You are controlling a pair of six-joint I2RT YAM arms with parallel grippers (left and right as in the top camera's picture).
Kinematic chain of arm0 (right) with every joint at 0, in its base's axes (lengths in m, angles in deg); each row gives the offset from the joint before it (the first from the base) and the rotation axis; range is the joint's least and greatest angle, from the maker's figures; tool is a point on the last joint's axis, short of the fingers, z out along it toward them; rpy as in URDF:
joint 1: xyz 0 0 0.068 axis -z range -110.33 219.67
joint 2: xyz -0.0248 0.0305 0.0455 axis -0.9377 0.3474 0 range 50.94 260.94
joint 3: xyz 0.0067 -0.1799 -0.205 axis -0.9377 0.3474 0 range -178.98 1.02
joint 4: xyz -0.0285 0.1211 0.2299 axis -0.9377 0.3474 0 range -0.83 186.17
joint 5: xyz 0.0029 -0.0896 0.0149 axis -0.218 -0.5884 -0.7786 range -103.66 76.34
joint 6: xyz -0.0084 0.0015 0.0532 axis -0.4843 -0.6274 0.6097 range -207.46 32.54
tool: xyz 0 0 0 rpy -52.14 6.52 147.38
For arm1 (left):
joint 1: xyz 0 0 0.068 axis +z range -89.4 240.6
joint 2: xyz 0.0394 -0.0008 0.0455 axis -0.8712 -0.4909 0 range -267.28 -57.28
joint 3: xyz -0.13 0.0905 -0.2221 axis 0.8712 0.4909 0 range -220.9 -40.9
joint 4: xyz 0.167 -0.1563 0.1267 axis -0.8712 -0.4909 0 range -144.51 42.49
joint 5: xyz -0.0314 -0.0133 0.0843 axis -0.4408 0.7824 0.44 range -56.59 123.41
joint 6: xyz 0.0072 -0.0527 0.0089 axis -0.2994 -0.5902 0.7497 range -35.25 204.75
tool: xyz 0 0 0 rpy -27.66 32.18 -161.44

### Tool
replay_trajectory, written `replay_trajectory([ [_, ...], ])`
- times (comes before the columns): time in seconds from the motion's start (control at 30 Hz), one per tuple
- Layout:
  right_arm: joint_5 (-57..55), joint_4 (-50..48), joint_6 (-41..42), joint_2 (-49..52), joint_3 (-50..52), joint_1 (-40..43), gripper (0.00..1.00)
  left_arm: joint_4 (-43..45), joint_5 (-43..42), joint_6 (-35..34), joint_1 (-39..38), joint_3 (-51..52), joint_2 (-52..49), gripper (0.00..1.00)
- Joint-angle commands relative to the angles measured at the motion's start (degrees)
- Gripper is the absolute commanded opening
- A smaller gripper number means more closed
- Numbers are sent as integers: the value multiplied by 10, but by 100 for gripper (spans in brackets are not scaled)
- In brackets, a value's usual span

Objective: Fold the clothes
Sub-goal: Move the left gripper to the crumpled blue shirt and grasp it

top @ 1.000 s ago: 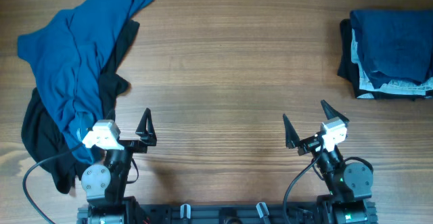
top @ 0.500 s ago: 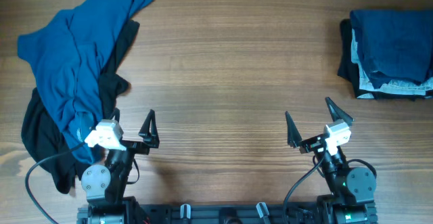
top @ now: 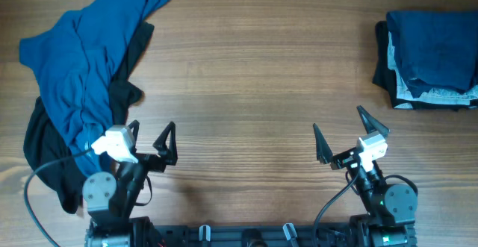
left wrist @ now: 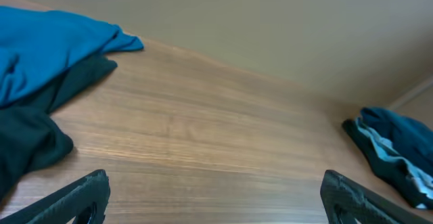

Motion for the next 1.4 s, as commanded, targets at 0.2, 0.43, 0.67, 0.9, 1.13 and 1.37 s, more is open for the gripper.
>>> replay_trajectory([
  [0.2, 19, -3, -7, 136, -86, -2, 100, -9, -86, 10, -3, -158, -227, 100],
  [0.43, 53, 20, -24, 278, -165, -2, 100, -94, -88, 10, -3, -256, -348, 100],
  [0.67, 92, 150, -49, 472, -331, -2, 100, -226, -70, 69, -3, -396, -470, 100],
  [0.9, 138, 347, -94, 638, -524, -2, 100, -361, -46, 123, -3, -525, -578, 100],
  [1.13, 163, 342, 45, 694, -558, -2, 100, -366, -84, 123, -3, -539, -609, 100],
  [1.37, 163, 330, 90, 713, -558, -2, 100, -381, 50, 85, 0, -538, -613, 100],
])
